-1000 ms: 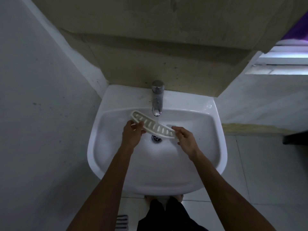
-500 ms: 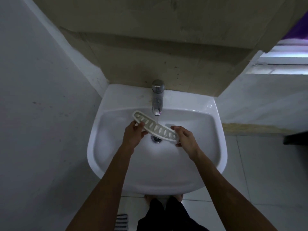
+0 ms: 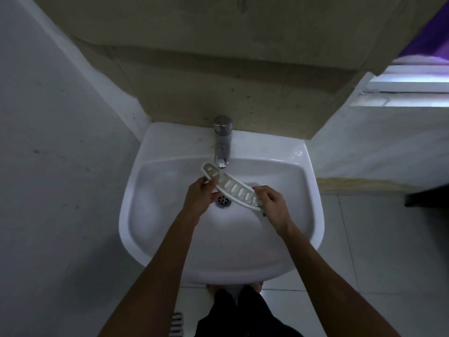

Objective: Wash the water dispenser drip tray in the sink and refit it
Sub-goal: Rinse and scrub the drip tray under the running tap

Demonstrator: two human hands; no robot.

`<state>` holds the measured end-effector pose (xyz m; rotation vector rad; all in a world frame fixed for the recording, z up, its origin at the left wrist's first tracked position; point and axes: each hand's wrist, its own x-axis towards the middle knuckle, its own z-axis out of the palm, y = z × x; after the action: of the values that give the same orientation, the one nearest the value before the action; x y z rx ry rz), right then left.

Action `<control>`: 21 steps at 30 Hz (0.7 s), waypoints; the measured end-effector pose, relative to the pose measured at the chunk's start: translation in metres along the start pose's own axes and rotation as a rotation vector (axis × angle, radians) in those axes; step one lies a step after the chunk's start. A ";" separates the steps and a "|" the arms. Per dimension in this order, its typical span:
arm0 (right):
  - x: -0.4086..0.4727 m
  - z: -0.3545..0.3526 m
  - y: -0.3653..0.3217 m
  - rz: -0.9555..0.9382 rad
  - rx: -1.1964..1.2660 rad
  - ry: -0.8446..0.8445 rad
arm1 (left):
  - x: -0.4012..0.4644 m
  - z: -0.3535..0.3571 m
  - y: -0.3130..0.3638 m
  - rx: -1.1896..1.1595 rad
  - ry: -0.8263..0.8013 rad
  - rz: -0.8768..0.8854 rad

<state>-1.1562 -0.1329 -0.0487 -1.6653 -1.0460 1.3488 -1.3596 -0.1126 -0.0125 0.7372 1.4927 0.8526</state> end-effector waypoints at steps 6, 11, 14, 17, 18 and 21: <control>0.001 0.007 0.000 0.041 -0.005 -0.053 | -0.001 -0.003 0.007 -0.003 0.046 0.037; 0.006 0.010 0.005 0.004 -0.083 -0.069 | -0.001 -0.004 0.006 0.016 0.041 0.030; 0.005 0.009 0.003 -0.008 -0.141 -0.063 | -0.001 -0.005 0.003 0.051 0.030 0.019; 0.004 0.006 -0.001 -0.005 -0.204 -0.019 | -0.001 -0.004 -0.001 0.082 0.000 -0.005; 0.004 0.005 -0.002 0.002 -0.220 -0.008 | -0.002 -0.003 -0.002 0.096 -0.019 -0.012; 0.004 0.003 -0.003 -0.005 -0.248 -0.033 | -0.002 0.000 -0.007 0.171 -0.071 -0.036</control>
<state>-1.1592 -0.1282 -0.0477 -1.8224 -1.2790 1.2890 -1.3597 -0.1180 -0.0171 0.8554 1.5235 0.6709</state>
